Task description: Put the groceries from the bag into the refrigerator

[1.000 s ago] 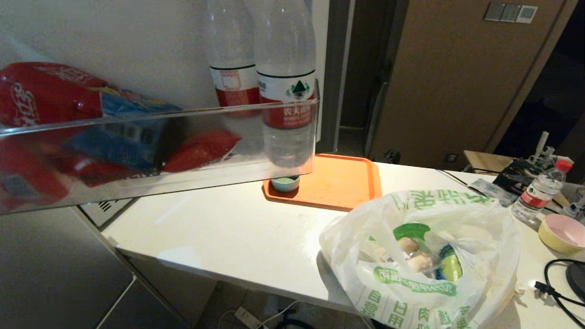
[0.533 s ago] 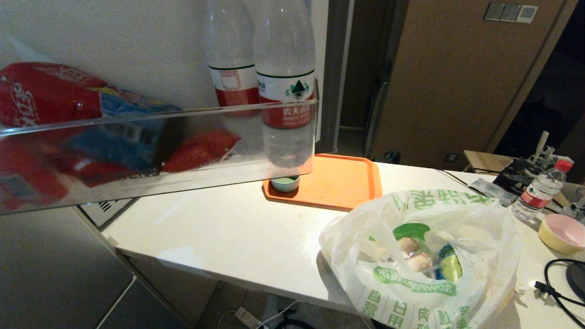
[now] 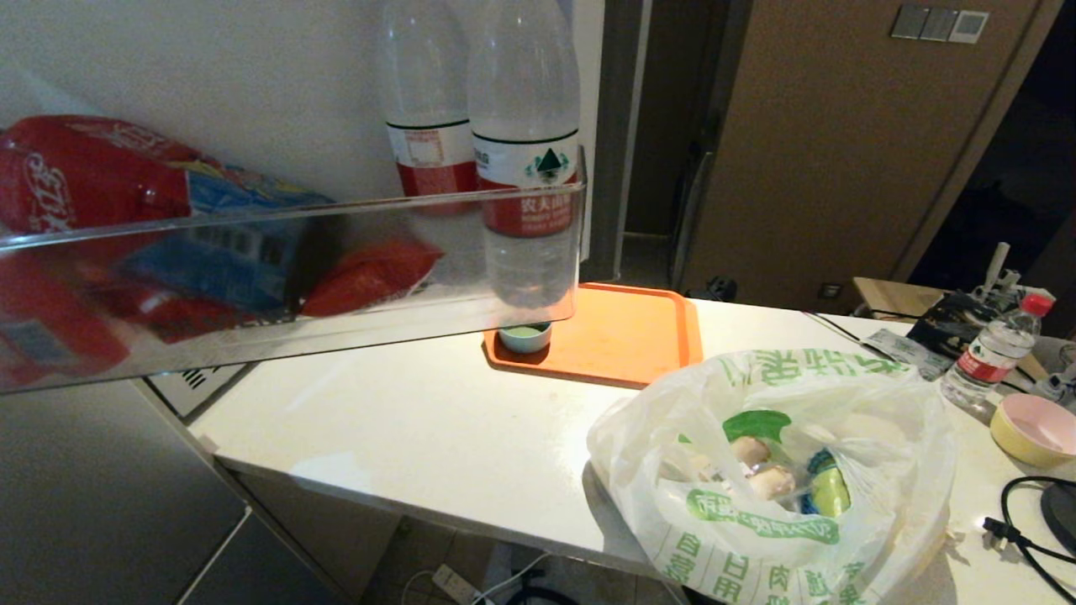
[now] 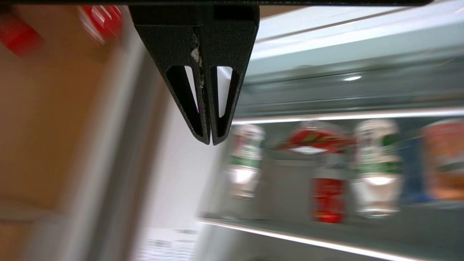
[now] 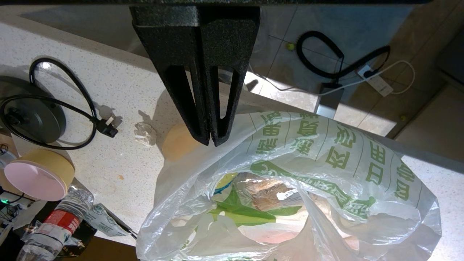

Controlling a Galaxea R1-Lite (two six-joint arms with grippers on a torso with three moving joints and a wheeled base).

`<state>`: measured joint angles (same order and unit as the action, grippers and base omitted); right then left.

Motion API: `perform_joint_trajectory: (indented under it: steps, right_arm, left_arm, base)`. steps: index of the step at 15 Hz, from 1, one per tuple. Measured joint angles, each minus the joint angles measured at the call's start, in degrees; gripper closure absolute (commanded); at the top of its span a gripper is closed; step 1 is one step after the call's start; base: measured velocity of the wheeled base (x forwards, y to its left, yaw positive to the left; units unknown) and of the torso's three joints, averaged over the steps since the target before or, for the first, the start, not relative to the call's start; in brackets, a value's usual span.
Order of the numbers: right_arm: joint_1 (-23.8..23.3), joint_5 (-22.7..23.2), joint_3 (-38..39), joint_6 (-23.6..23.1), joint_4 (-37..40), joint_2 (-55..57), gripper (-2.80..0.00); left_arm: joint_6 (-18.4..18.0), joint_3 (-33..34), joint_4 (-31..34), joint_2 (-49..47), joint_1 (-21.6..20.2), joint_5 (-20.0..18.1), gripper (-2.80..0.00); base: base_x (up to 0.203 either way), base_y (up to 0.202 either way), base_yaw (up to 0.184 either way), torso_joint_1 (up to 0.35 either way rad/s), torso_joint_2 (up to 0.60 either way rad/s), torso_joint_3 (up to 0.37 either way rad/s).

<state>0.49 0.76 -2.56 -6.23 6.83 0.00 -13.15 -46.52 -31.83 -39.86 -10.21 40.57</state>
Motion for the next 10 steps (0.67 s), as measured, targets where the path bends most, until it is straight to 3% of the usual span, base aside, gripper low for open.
perform_joint_trajectory:
  steps: [3, 5, 7, 10]
  right_arm:
    - [0.00, 0.00, 0.00, -0.03, 0.00, 0.00, 0.00]
    - [-0.02, 0.00, 0.00, -0.07, 0.00, 0.00, 0.00]
    - [-0.02, 0.00, 0.00, -0.07, 0.00, 0.00, 0.00]
    - [-0.03, 0.03, 0.00, 0.01, 0.00, 0.00, 0.00]
  left_arm:
    - [-5.05, 3.06, 5.69, 6.43, 11.73, -4.68, 0.00]
    - [-8.27, 9.28, 6.50, 10.00, 19.05, -6.47, 0.00]
    - [-8.11, 18.65, 5.16, 12.92, 21.95, -10.47, 0.00]
    - [-6.61, 35.15, 2.25, 17.44, 21.07, -18.06, 0.00]
  base:
    - [0.000, 0.000, 0.000, 0.000, 0.00, 0.000]
    - [0.000, 0.000, 0.000, 0.000, 0.00, 0.000]
    - [0.000, 0.000, 0.000, 0.000, 0.00, 0.000]
    - [0.000, 0.000, 0.000, 0.000, 0.00, 0.000]
